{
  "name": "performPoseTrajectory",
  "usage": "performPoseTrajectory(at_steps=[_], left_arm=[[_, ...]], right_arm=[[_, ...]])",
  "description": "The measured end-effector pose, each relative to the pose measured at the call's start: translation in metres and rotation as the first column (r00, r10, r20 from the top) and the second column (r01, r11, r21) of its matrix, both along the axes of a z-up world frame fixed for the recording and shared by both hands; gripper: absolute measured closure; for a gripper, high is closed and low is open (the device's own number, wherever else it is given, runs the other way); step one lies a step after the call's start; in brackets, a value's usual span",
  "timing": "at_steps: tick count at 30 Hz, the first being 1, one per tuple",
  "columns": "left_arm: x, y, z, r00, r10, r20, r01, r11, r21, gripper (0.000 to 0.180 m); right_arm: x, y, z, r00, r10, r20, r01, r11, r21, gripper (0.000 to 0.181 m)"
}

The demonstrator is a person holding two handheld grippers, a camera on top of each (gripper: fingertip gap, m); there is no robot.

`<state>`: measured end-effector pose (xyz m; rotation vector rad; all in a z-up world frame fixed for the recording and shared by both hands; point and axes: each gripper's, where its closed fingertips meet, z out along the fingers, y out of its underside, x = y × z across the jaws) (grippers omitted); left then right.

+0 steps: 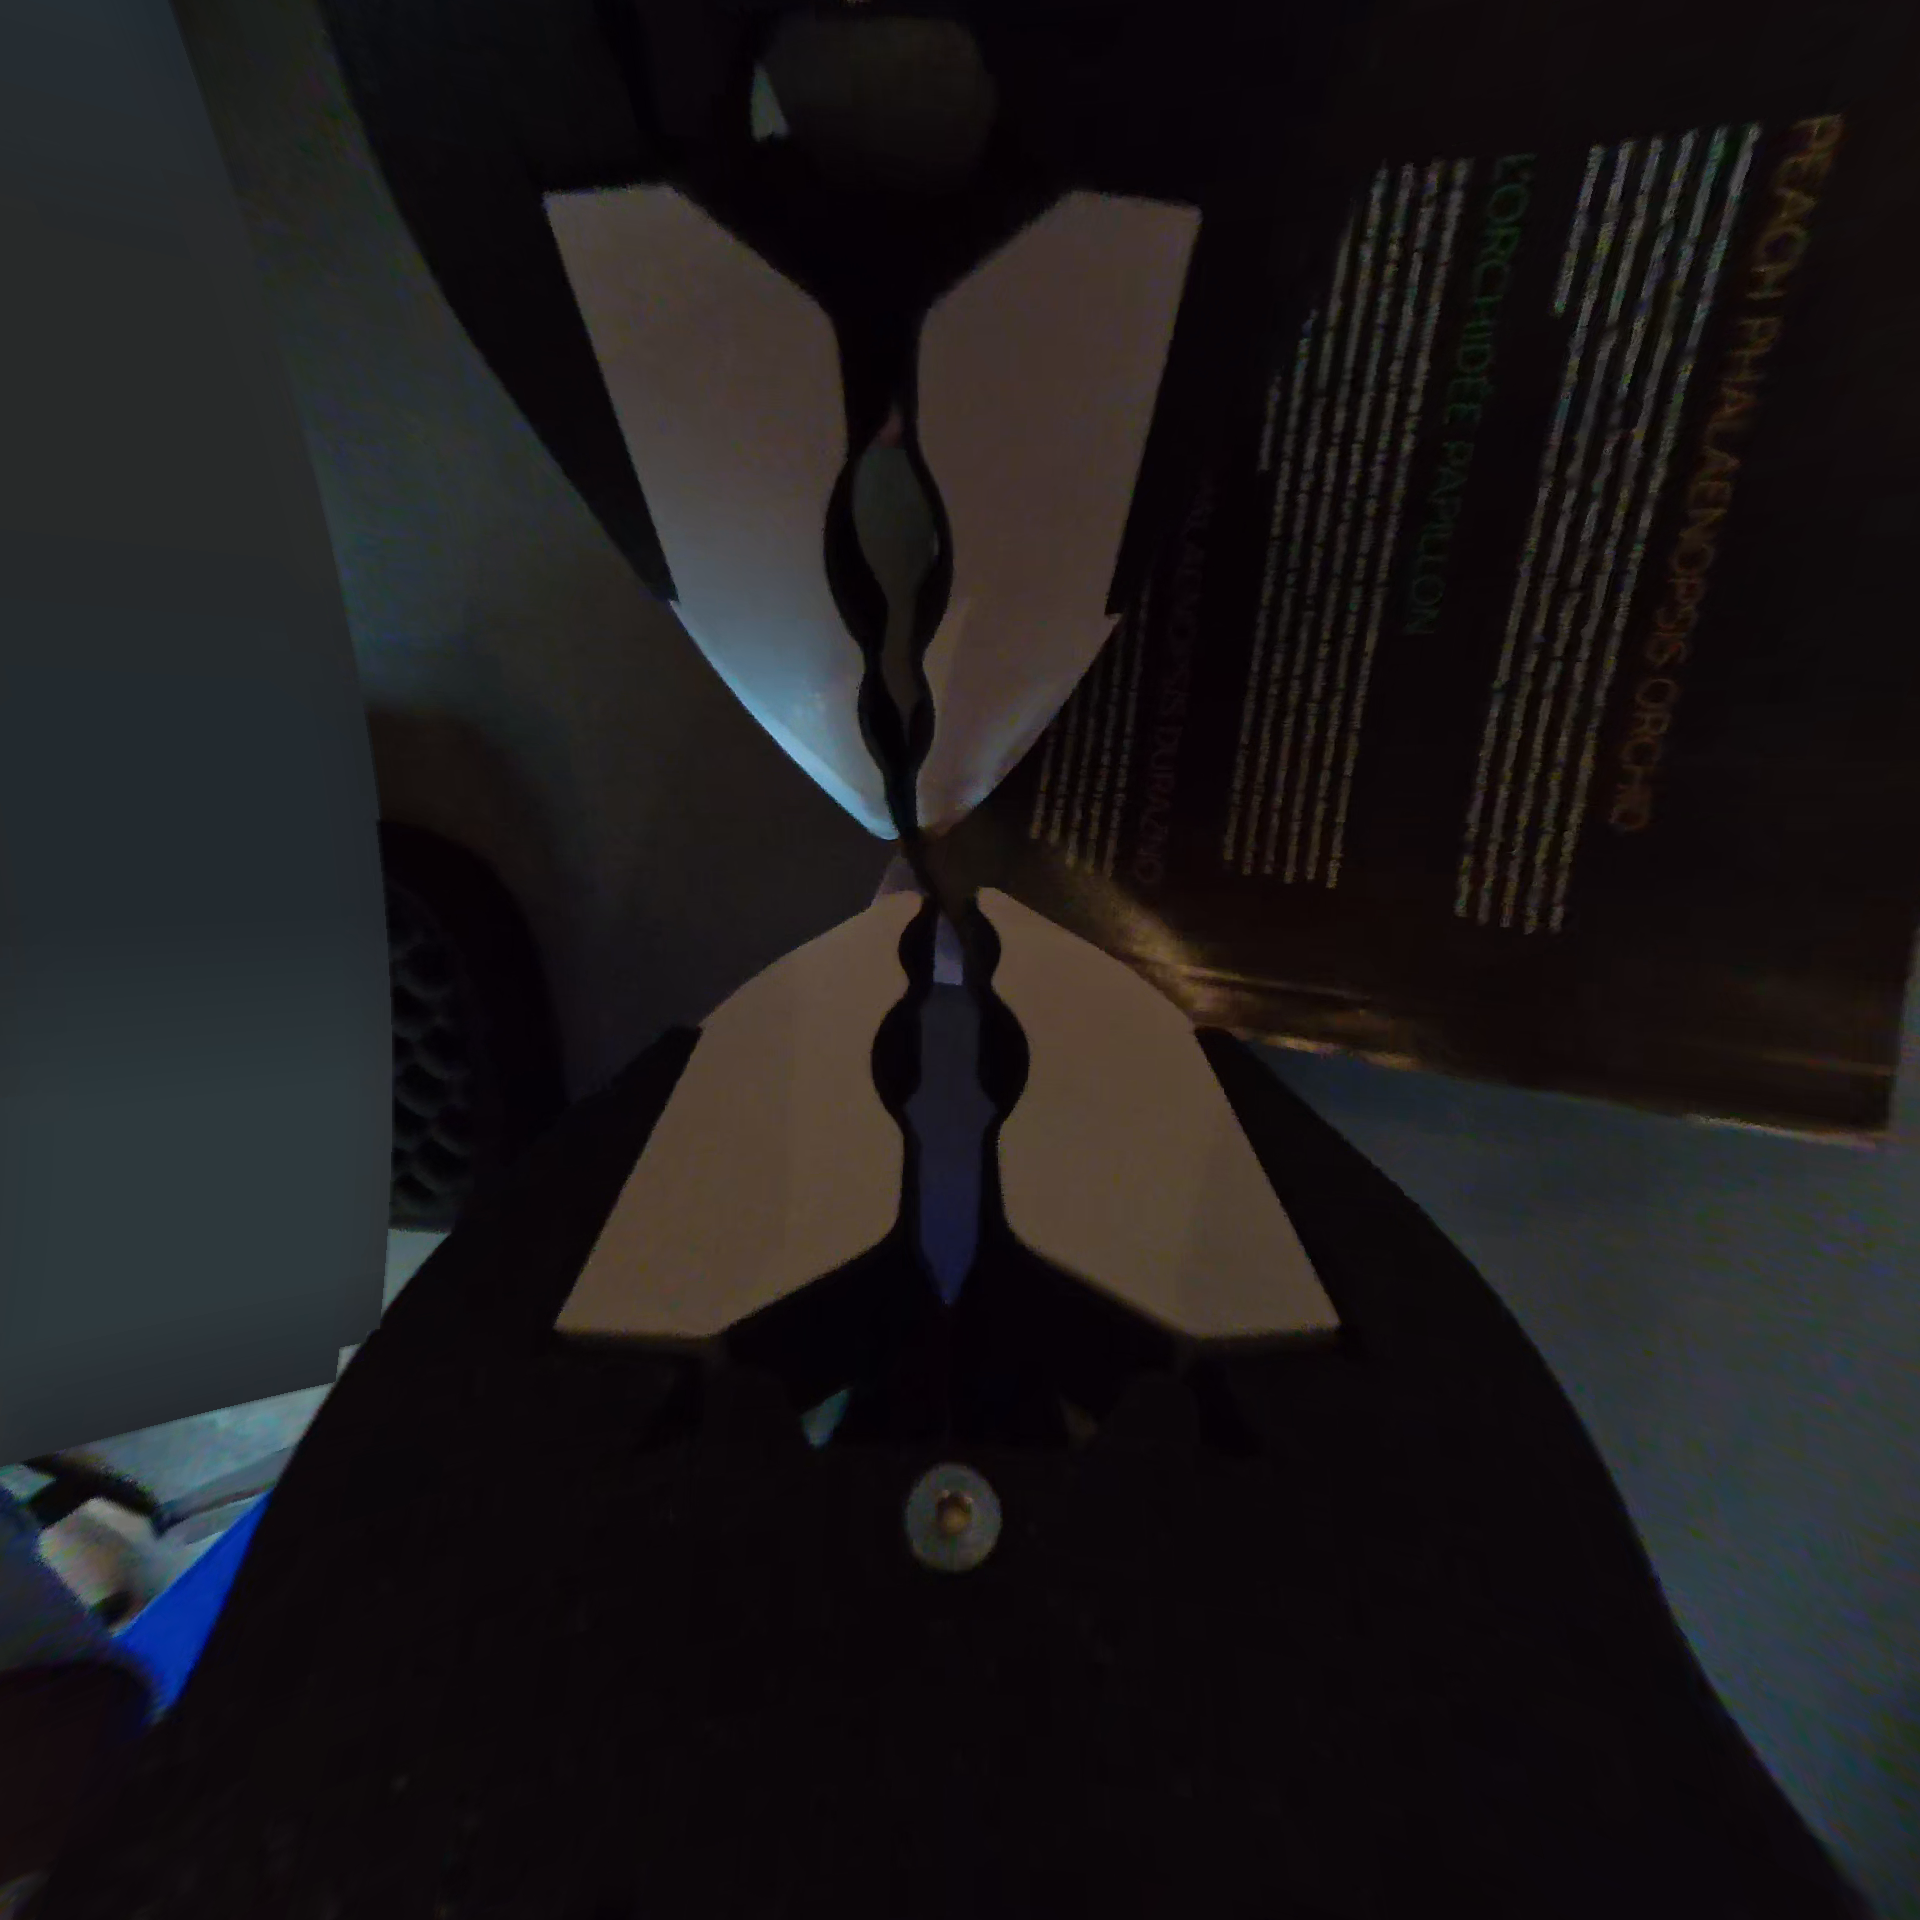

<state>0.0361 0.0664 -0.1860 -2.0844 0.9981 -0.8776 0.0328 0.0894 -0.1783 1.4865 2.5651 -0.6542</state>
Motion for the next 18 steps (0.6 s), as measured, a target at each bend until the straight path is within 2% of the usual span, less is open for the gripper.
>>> performPoseTrajectory(at_steps=[4, 5, 6, 10, 15, 18], left_arm=[[-0.001, -0.004, 0.000, 1.000, -0.024, -0.006, 0.024, 1.000, -0.015, 0.151], [-0.004, -0.005, 0.000, 1.000, -0.024, -0.014, 0.024, 1.000, -0.017, 0.134], [-0.007, -0.003, 0.001, 1.000, -0.016, -0.016, 0.016, 1.000, -0.004, 0.128], [-0.024, 0.014, 0.023, 0.996, 0.079, 0.029, -0.083, 0.982, 0.167, 0.136], [-0.023, 0.019, 0.031, 0.993, 0.118, -0.032, -0.106, 0.962, 0.250, 0.144], [-0.019, 0.020, 0.026, 0.986, 0.125, -0.111, -0.089, 0.955, 0.282, 0.168]], right_arm=[[-0.006, 0.002, 0.007, 0.997, -0.015, -0.073, 0.014, 1.000, -0.010, 0.180], [-0.008, 0.003, 0.010, 0.994, -0.030, -0.107, 0.030, 1.000, -0.007, 0.180], [-0.011, 0.006, 0.014, 0.988, -0.049, -0.146, 0.050, 0.999, 0.004, 0.180], [-0.023, 0.010, 0.030, 0.943, -0.093, -0.318, 0.106, 0.994, 0.025, 0.180], [-0.023, 0.007, 0.032, 0.930, -0.087, -0.358, 0.127, 0.988, 0.089, 0.180], [-0.026, 0.005, 0.033, 0.923, -0.091, -0.374, 0.138, 0.985, 0.102, 0.180]])
